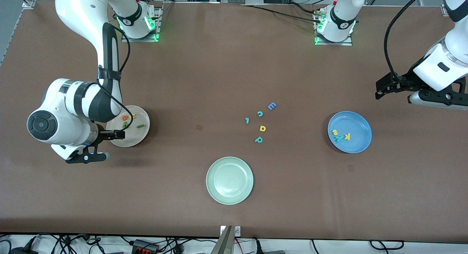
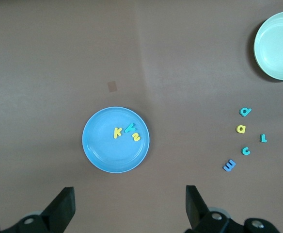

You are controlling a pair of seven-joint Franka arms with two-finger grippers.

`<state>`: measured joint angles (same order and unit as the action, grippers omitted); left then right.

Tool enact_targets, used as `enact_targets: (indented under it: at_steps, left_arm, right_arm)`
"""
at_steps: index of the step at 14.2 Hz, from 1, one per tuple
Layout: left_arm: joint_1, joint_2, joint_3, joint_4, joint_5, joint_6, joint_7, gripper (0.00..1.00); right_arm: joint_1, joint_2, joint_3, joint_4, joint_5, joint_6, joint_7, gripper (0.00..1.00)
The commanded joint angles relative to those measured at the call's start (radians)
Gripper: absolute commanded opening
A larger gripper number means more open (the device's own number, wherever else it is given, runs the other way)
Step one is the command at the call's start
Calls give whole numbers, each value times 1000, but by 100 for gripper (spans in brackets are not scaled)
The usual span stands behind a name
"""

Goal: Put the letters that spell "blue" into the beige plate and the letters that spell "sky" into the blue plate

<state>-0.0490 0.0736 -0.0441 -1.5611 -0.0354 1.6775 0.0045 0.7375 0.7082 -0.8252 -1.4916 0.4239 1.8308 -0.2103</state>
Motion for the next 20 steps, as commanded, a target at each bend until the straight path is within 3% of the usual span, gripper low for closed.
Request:
enact_targets:
  at_steps: [1, 3, 5, 7, 10, 12, 14, 20]
  left_arm:
    - [0, 15, -3, 35, 20, -21, -9, 100]
    - [0, 15, -3, 35, 20, -21, -9, 100]
    - [0, 15, -5, 35, 20, -21, -9, 100]
    - [0, 15, -3, 33, 20, -21, -9, 100]
    - [0, 15, -3, 35, 20, -21, -8, 100]
    - [0, 15, -3, 35, 20, -21, -8, 100]
    - [0, 15, -5, 35, 20, -21, -9, 100]
    - [0, 15, -3, 35, 19, -21, -9, 100]
  right_arm:
    - [-38, -85, 81, 7, -17, -19, 157, 100]
    - [-125, -165, 217, 7, -126, -22, 257, 100]
    - [-254, -254, 393, 7, -250, -21, 310, 100]
    - [-379, -320, 521, 7, -338, -22, 313, 100]
    - [-577, -423, 694, -2, -422, -25, 305, 100]
    - [-700, -486, 782, -7, -429, -74, 295, 100]
    - [-750, -529, 808, -4, -438, -100, 279, 100]
    - [-786, -572, 785, 33, -435, -191, 197, 100]
